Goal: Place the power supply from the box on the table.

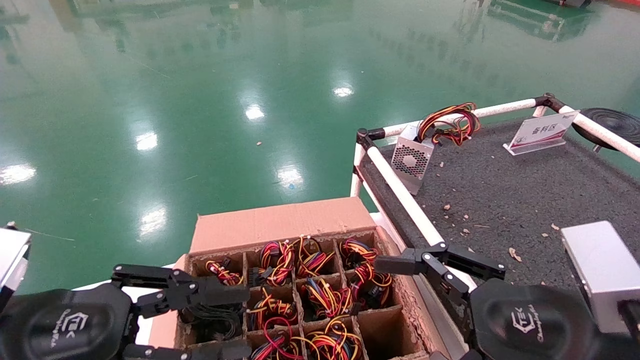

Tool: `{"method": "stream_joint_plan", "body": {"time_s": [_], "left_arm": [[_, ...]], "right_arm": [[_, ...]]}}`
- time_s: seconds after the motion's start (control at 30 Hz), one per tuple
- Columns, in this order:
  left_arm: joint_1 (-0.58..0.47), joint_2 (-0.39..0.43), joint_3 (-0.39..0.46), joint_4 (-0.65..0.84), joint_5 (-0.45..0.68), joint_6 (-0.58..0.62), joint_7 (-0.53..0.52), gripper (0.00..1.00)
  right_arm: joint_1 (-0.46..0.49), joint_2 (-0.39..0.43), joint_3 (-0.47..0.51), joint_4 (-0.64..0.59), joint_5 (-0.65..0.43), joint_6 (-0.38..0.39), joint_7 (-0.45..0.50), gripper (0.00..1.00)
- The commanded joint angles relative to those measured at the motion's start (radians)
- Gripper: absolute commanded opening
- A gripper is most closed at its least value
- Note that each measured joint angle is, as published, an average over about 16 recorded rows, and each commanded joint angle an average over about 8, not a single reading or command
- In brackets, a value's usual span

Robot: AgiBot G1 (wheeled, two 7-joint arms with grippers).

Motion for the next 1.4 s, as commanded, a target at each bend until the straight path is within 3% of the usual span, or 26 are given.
{"method": "stream_joint_plan", "body": {"time_s": [0.03, 0.6, 0.63, 0.83, 0.9, 1.4], "left_arm": [[0.0, 0.0, 0.0, 0.0, 0.0, 0.0, 0.0, 0.0], [0.0, 0.0, 0.0, 0.0, 0.0, 0.0, 0.0, 0.02], [0.0, 0.0, 0.0, 0.0, 0.0, 0.0, 0.0, 0.08], [0.0, 0.0, 0.0, 0.0, 0.0, 0.0, 0.0, 0.82], [0.0, 0.0, 0.0, 0.0, 0.0, 0.0, 0.0, 1.0], [0.0, 0.0, 0.0, 0.0, 0.0, 0.0, 0.0, 1.0]], "right_arm": [[0.0, 0.0, 0.0, 0.0, 0.0, 0.0, 0.0, 1.0], [0.0, 0.0, 0.0, 0.0, 0.0, 0.0, 0.0, 1.0], [0.0, 0.0, 0.0, 0.0, 0.0, 0.0, 0.0, 1.0], [0.0, 0.0, 0.0, 0.001, 0.0, 0.0, 0.0, 1.0], [-0.001, 0.0, 0.0, 0.001, 0.0, 0.0, 0.0, 1.0], [-0.019, 0.002, -0.039, -0.052, -0.141, 0.095, -0.008, 1.0]]}}
